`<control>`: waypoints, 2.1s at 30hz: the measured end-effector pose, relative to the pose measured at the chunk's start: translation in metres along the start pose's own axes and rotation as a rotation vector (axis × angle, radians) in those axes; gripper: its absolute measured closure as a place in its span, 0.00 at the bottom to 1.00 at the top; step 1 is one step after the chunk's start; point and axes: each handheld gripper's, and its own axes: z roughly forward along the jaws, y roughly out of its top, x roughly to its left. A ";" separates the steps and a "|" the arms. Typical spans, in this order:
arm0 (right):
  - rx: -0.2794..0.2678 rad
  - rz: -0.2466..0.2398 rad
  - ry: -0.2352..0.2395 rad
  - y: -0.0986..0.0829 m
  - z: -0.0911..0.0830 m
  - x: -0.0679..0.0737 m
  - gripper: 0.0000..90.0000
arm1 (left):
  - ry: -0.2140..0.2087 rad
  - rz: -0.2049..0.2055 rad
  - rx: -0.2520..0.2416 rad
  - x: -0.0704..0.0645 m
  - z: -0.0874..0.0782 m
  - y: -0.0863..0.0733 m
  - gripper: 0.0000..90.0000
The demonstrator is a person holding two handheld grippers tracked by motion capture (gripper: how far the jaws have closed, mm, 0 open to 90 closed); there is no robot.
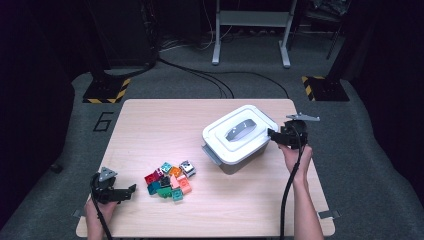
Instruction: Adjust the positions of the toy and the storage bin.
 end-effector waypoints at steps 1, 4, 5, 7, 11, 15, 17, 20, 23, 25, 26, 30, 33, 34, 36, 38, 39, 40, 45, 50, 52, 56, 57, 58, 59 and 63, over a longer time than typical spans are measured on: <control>0.013 0.005 -0.014 0.002 0.003 0.000 0.52 | 0.000 -0.002 -0.003 0.000 0.000 0.000 0.02; 0.031 0.004 -0.042 0.005 0.010 0.003 0.54 | 0.000 -0.003 -0.002 0.000 0.000 0.000 0.02; 0.032 0.004 -0.051 0.006 0.010 0.003 0.57 | 0.000 -0.003 -0.002 0.000 0.000 0.000 0.02; 0.030 0.007 -0.070 0.008 0.011 0.004 0.61 | 0.000 -0.004 -0.002 0.000 0.000 0.000 0.02; 0.024 0.005 -0.095 0.011 0.015 0.004 0.67 | 0.001 -0.002 -0.004 0.000 0.000 0.000 0.02; 0.008 -0.017 -0.120 0.014 0.021 0.004 0.74 | 0.001 -0.004 -0.002 0.000 0.000 0.000 0.02; 0.010 -0.019 -0.115 0.016 0.022 0.003 0.74 | 0.001 -0.004 -0.002 0.000 0.000 0.000 0.02; 0.015 -0.038 -0.113 0.021 0.028 0.005 0.74 | 0.001 -0.004 -0.002 0.000 0.000 0.000 0.02; 0.014 -0.062 -0.103 0.024 0.033 0.007 0.74 | 0.001 -0.003 -0.002 0.000 0.000 0.000 0.02; 0.010 -0.075 -0.100 0.026 0.037 0.008 0.74 | 0.002 -0.003 -0.003 0.000 0.000 0.000 0.02; 0.016 -0.081 -0.090 0.029 0.041 0.009 0.74 | 0.001 -0.005 -0.001 0.000 0.000 0.000 0.02; 0.023 -0.091 -0.087 0.036 0.050 0.014 0.73 | 0.002 -0.003 0.000 0.000 0.000 0.000 0.02; 0.025 -0.102 -0.081 0.041 0.057 0.016 0.72 | 0.002 -0.004 0.000 0.000 0.000 0.000 0.02; 0.025 -0.102 -0.081 0.041 0.057 0.016 0.72 | 0.002 -0.004 0.000 0.000 0.000 0.000 0.02; 0.022 -0.111 -0.078 0.045 0.063 0.021 0.71 | 0.002 -0.004 0.000 0.000 0.000 0.000 0.02; 0.024 -0.116 -0.080 0.045 0.064 0.023 0.68 | 0.002 -0.003 0.000 0.000 0.000 0.000 0.02; 0.024 -0.116 -0.080 0.045 0.064 0.023 0.68 | 0.002 -0.003 0.000 0.000 0.000 0.000 0.02; 0.025 -0.094 -0.065 0.044 0.063 0.024 0.58 | 0.002 -0.004 0.000 0.000 0.000 0.000 0.02; 0.028 -0.077 -0.068 0.035 0.051 0.030 0.51 | 0.002 -0.004 0.000 0.000 0.000 0.000 0.02; 0.023 -0.085 -0.066 0.024 0.036 0.044 0.46 | 0.003 -0.004 -0.001 0.000 0.000 0.000 0.02; 0.020 -0.099 -0.062 0.022 0.031 0.050 0.45 | 0.003 -0.004 0.000 0.000 0.000 0.000 0.02; 0.022 -0.142 -0.048 0.012 0.019 0.073 0.39 | 0.004 -0.006 0.002 0.000 0.000 0.000 0.02; 0.023 -0.148 -0.049 0.010 0.017 0.077 0.39 | 0.004 -0.007 0.002 0.000 0.000 0.000 0.02; 0.031 -0.166 -0.040 0.003 0.012 0.087 0.37 | 0.005 -0.006 0.000 0.000 0.000 0.000 0.02; 0.031 -0.166 -0.040 0.003 0.012 0.087 0.37 | 0.005 -0.006 0.000 0.000 0.000 0.000 0.02; 0.042 -0.190 -0.047 -0.012 0.005 0.102 0.32 | 0.005 -0.006 0.001 0.000 0.000 0.000 0.02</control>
